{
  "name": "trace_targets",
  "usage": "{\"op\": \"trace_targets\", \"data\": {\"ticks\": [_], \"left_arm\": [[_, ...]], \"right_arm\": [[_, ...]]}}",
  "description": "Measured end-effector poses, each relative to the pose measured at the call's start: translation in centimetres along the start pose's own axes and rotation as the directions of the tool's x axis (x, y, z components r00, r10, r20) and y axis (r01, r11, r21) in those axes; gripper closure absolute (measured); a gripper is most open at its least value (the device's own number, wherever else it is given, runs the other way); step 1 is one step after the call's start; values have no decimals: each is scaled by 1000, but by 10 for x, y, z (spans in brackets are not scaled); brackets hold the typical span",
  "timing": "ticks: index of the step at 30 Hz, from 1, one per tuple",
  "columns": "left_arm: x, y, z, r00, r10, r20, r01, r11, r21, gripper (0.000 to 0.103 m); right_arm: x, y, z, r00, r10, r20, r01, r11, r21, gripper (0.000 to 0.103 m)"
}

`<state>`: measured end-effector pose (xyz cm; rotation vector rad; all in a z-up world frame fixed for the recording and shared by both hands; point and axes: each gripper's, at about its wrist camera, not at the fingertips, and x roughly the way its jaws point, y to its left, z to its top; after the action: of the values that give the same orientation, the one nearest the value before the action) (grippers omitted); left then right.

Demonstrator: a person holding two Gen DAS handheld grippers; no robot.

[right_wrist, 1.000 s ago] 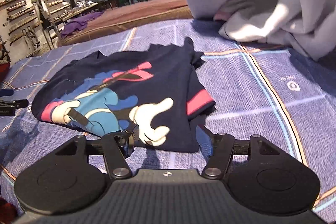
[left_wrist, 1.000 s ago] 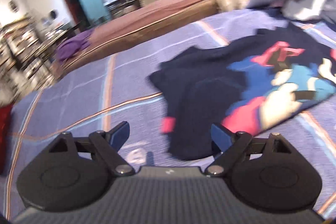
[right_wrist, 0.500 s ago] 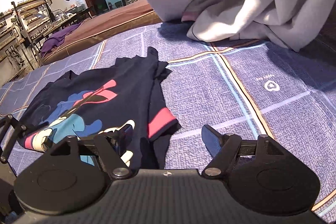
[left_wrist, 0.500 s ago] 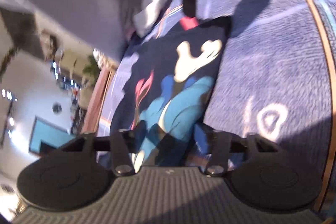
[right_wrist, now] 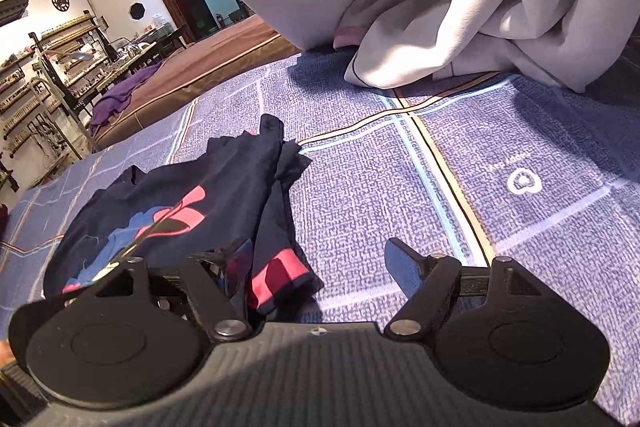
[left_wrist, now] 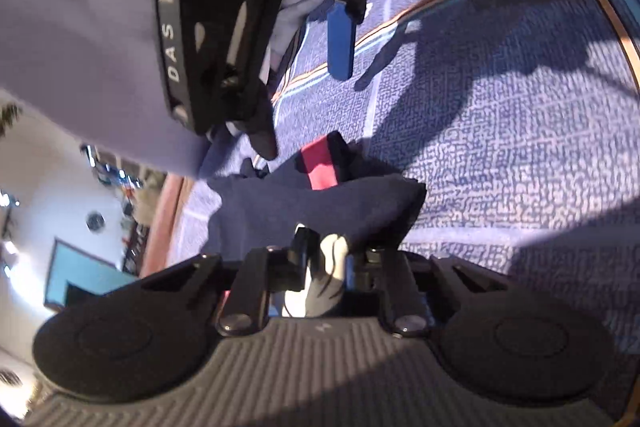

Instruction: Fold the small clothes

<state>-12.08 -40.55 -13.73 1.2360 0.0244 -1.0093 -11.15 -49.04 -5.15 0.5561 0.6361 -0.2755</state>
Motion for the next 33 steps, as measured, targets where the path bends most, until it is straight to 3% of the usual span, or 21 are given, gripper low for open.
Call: {"op": "trace_targets", "data": {"ticks": [5, 8, 13, 15, 17, 22, 27, 30, 33], "left_arm": [[7, 21, 0, 998, -64, -22, 60, 989, -132, 91], [13, 39, -9, 992, -124, -37, 112, 964, -242, 92], [7, 60, -28, 982, -186, -44, 156, 914, -376, 93], [8, 66, -33, 975, -216, -44, 176, 883, -436, 93], [13, 74, -37, 970, -241, -42, 193, 858, -477, 93], [13, 84, -45, 958, -284, -34, 217, 800, -559, 93], [5, 83, -44, 954, -297, -30, 222, 775, -592, 93], [5, 91, -50, 943, -331, -13, 240, 710, -662, 94], [3, 105, -62, 929, -370, 23, 261, 608, -750, 97]], "right_arm": [[38, -6, 22, 986, 146, -76, -133, 980, 150, 0], [67, -4, 29, 973, 195, -124, -166, 963, 213, 0], [89, -4, 41, 963, 250, -97, -208, 926, 316, 0], [96, -2, 41, 953, 278, -122, -224, 916, 333, 11], [101, -2, 39, 959, 249, -136, -191, 921, 340, 41], [100, -9, 35, 949, 289, -124, -211, 877, 431, 49], [96, -6, 32, 957, 259, -134, -181, 889, 421, 75], [92, -1, 32, 962, 236, -134, -164, 900, 403, 78], [87, 12, 36, 972, 203, -119, -150, 925, 348, 80]]}}
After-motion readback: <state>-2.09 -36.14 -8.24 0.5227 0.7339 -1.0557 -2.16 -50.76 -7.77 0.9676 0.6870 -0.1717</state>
